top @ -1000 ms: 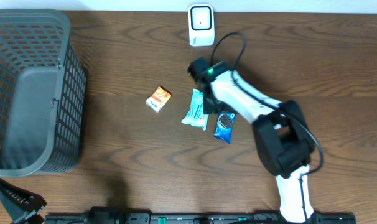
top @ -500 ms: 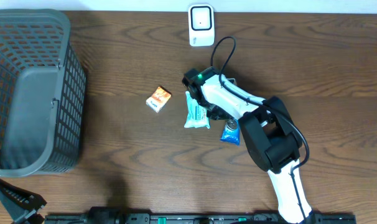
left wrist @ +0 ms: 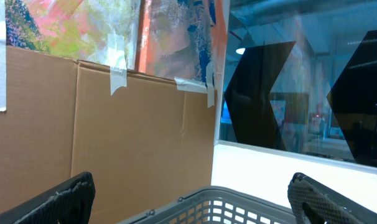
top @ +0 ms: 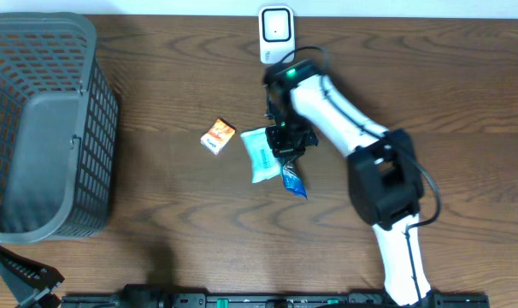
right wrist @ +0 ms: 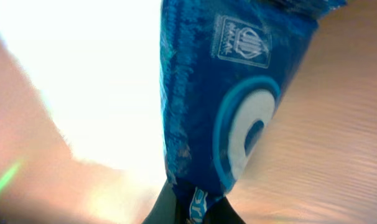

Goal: Scan the item barcode
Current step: 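Lift the Oreo pack up toward the white scanner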

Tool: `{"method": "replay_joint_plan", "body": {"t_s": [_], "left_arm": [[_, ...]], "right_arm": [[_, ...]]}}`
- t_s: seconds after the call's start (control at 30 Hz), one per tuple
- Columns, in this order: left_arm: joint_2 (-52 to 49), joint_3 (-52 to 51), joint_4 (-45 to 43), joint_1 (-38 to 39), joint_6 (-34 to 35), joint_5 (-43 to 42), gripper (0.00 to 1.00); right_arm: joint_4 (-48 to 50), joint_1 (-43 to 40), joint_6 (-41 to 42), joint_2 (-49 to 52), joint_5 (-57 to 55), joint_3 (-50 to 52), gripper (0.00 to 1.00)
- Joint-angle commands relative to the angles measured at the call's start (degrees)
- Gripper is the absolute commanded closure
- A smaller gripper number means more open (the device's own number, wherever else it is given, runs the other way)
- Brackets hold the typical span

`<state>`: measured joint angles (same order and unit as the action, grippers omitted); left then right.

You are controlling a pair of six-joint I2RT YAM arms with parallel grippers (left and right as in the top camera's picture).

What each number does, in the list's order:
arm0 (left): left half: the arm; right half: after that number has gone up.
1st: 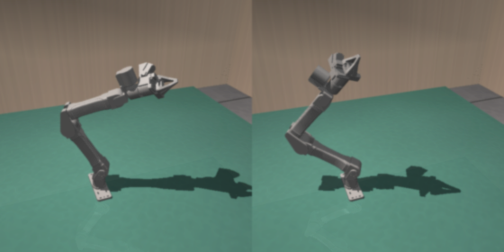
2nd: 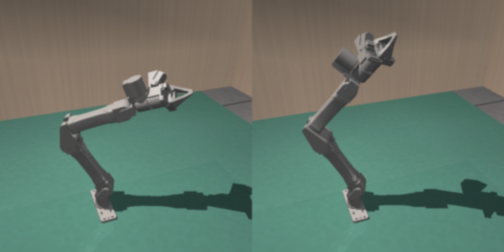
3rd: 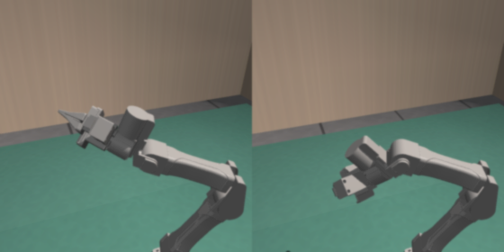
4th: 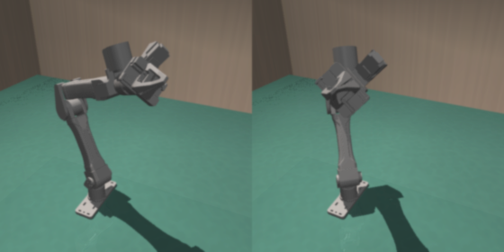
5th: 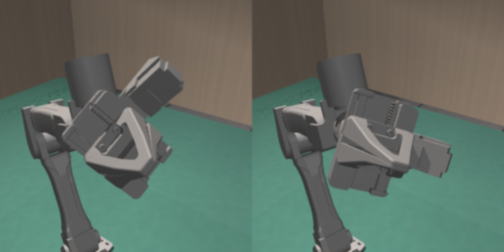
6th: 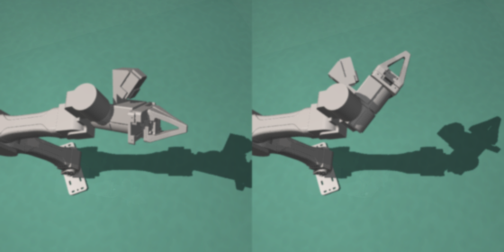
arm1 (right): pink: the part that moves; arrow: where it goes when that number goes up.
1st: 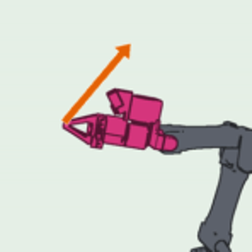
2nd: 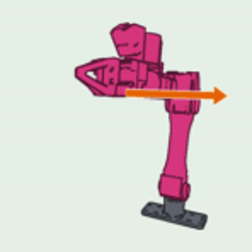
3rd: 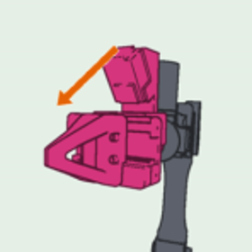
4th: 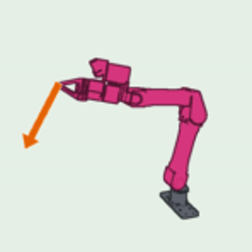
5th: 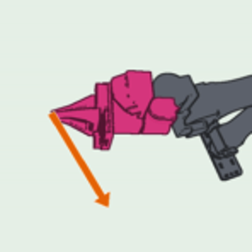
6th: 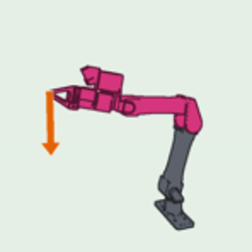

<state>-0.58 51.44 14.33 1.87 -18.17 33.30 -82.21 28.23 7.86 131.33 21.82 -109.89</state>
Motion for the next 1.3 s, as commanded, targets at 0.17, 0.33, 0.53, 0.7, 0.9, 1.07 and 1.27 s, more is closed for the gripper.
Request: {"method": "replay_joint_plan", "body": {"t_s": [0.17,0.33,0.53,0.7,0.9,1.07,1.27], "left_arm": [[0.42,-0.52,0.20,-0.35,0.11,-0.33,0.02],[0.42,-0.66,3.78,-0.35,0.09,-0.33,0.02],[0.42,-0.66,11.43,-0.35,0.09,-0.33,0.02],[0.42,-0.66,18.56,-0.35,0.11,-0.33,0.02],[0.42,-0.66,22.38,-0.35,0.13,-0.37,0.02],[0.37,-0.68,22.88,-0.22,6.01,-6.58,0.02],[0.37,-6.05,15.02,0.46,14.91,-11.04,0.02]], "right_arm": [[-6.99,-10.67,-41.94,-3.04,48.19,1.07,0.99],[-4.31,-13.31,-44.02,-2.99,56.74,4.79,0.99],[-0.28,-13.40,-43.47,-2.73,60.57,11.23,0.99],[1.66,-14.08,-43.47,-2.73,63.95,15.21,0.99],[1.84,-14.91,-40.70,-2.75,63.56,14.36,0.99],[1.92,-15.17,-40.39,-2.75,56.70,8.59,0.99],[13.51,-14.40,-21.81,-2.75,35.30,-3.13,0.99]]}}
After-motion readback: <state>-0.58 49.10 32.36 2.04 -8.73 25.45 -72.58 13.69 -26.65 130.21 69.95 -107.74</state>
